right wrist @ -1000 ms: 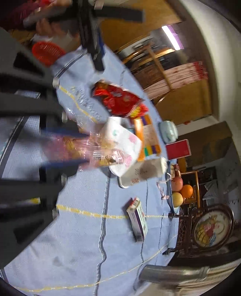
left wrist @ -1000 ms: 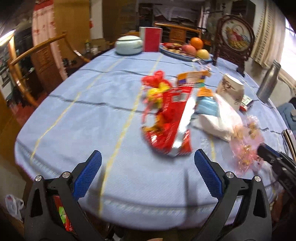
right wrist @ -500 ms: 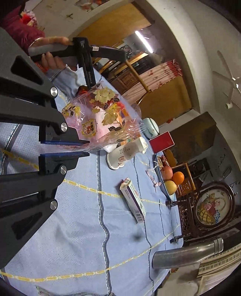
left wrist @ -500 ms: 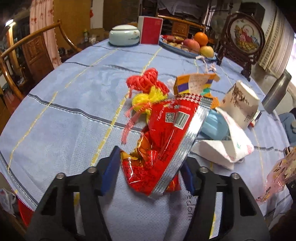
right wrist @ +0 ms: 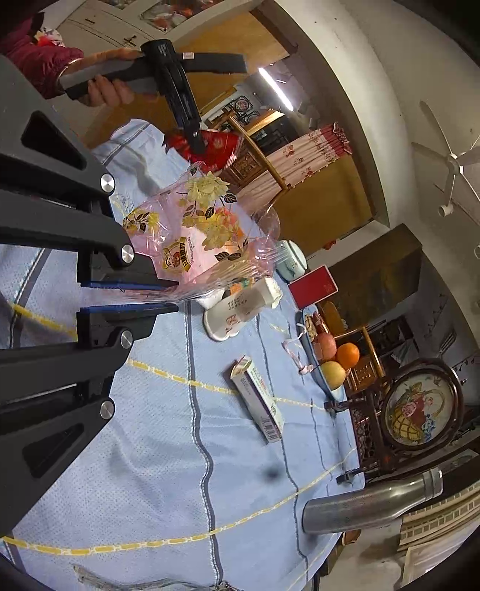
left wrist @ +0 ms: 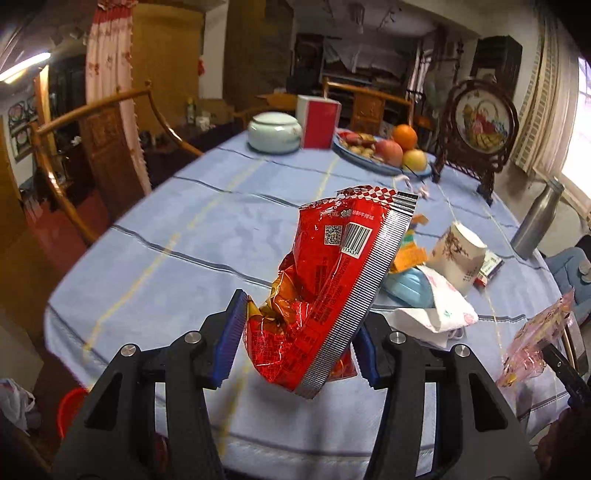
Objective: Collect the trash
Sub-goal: 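Carry both wrappers to the wastebasket and release them from both tools, then grasp the yellow ribbon bow with the left tool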
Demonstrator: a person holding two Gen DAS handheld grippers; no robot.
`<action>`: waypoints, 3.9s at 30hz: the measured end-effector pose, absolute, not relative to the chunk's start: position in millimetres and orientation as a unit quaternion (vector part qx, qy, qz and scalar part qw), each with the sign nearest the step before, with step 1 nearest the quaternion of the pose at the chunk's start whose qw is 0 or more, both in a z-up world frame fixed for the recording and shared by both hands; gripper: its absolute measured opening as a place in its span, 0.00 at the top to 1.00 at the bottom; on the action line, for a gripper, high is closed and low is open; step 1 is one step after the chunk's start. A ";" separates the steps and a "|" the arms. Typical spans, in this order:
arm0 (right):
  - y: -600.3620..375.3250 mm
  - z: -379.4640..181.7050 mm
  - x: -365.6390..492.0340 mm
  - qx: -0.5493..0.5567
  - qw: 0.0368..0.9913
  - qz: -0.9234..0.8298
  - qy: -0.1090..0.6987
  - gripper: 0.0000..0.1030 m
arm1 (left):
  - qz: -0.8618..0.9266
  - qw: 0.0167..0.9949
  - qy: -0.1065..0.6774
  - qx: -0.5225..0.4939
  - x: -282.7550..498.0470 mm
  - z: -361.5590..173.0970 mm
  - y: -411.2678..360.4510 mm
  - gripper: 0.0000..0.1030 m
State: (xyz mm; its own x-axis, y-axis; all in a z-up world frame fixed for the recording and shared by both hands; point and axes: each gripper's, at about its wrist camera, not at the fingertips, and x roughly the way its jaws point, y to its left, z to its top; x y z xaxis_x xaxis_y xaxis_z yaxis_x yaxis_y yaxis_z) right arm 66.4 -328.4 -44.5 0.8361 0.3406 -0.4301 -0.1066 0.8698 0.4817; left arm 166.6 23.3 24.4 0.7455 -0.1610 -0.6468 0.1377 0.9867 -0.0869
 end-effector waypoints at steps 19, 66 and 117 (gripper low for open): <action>-247.0 -5.3 67.2 0.160 0.933 0.189 0.260 0.93 | 0.055 0.932 0.353 -0.057 88.4 6.4 188.9 0.48; 159.0 -62.7 113.2 -0.071 0.797 0.432 0.417 0.91 | 0.289 0.843 0.418 -0.176 12.1 -129.0 434.7 0.06; -197.8 -19.5 91.8 0.145 0.925 0.212 0.282 0.26 | 0.053 0.918 0.392 -0.033 94.5 -25.8 136.7 0.07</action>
